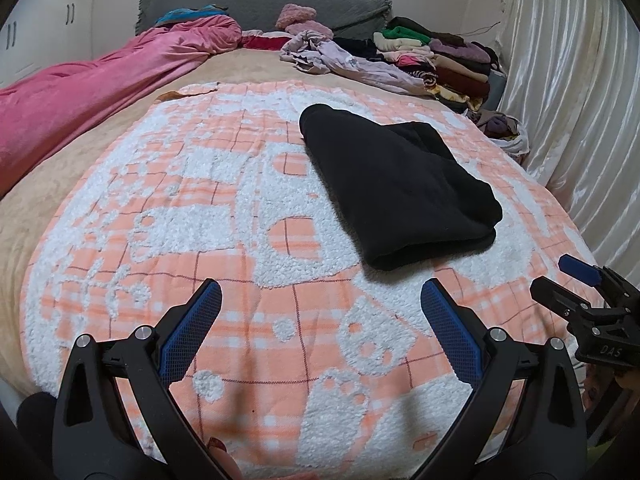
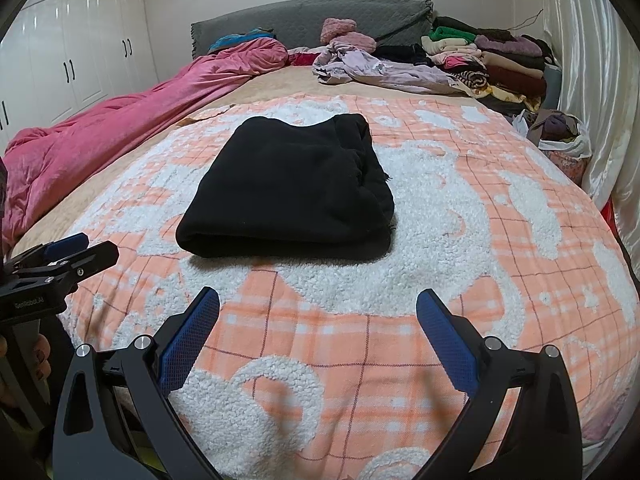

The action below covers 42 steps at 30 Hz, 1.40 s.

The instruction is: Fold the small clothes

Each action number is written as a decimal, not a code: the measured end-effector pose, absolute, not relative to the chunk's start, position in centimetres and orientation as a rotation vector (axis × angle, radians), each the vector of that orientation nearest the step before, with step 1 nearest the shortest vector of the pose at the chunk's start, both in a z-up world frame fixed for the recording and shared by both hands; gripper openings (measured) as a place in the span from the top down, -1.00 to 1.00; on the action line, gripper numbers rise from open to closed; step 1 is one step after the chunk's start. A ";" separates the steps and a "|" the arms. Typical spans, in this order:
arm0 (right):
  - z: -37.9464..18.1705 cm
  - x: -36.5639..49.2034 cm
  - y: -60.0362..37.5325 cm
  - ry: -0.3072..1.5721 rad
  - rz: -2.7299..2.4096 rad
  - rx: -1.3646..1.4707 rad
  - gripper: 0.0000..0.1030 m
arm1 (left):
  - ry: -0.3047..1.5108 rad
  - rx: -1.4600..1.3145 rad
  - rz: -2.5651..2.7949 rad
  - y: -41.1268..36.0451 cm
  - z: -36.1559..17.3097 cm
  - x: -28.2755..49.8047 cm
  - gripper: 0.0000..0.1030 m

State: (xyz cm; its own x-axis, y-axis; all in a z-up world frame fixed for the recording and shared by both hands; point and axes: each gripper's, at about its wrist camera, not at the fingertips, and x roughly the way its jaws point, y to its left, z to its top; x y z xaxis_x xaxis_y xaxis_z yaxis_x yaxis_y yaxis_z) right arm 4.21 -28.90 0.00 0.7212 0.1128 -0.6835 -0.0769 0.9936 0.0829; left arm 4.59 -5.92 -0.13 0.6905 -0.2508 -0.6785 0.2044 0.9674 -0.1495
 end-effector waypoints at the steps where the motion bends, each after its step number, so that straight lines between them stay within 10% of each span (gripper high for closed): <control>1: 0.0 4.2 -28.9 0.757 0.106 0.051 -0.91 | 0.767 -0.064 -0.256 -5.9 -0.1 4.6 -0.81; 42: -0.5 4.0 -29.1 0.769 0.098 0.053 -0.91 | 0.774 -0.030 -0.258 -6.3 -0.2 4.1 -0.81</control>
State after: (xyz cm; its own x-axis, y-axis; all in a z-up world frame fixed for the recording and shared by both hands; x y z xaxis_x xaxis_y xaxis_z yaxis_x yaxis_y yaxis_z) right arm 4.00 -29.09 -0.50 0.7145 0.1076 -0.6913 -0.0685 0.9941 0.0838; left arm 4.11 -6.25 -0.24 0.6850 -0.2417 -0.6873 0.2195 0.9680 -0.1217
